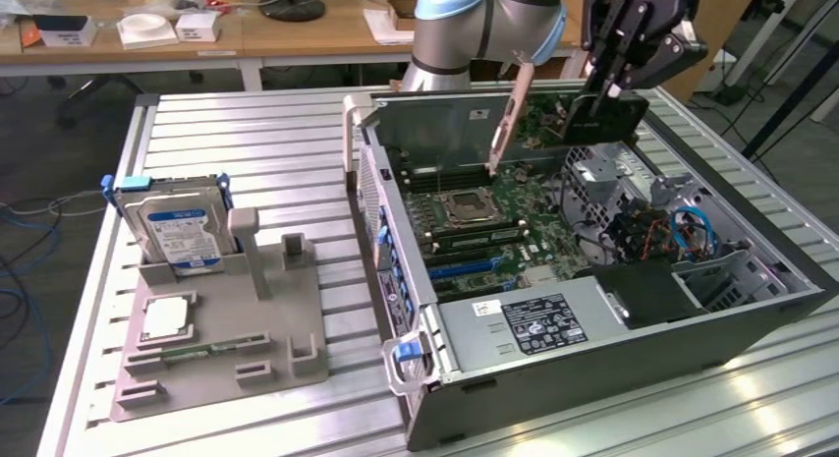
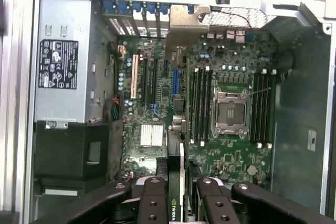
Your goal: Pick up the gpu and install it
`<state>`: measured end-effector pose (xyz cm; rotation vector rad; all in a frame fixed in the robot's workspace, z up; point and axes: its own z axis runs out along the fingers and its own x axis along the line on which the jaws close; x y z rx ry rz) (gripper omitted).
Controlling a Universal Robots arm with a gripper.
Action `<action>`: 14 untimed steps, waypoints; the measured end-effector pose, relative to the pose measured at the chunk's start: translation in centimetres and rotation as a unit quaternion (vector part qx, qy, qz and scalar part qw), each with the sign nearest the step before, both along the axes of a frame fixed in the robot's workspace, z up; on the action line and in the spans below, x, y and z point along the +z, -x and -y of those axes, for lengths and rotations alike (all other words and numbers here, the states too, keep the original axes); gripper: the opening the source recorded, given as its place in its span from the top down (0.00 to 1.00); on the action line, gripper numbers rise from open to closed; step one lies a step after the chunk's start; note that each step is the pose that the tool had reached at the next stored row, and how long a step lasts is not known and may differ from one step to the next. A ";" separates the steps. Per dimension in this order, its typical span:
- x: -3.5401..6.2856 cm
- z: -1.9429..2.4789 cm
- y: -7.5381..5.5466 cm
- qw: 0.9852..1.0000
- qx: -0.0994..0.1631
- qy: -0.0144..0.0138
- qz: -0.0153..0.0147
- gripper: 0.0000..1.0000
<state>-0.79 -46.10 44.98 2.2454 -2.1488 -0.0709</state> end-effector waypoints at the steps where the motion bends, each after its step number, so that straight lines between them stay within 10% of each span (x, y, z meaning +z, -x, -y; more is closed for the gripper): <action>1: -0.12 0.00 0.0 1.000 0.004 0.000 0.000 0.74; 6: -0.40 0.01 0.0 1.000 -0.014 -0.010 0.001 0.74; 14: -1.17 0.01 0.0 0.998 -0.056 -0.012 0.003 0.74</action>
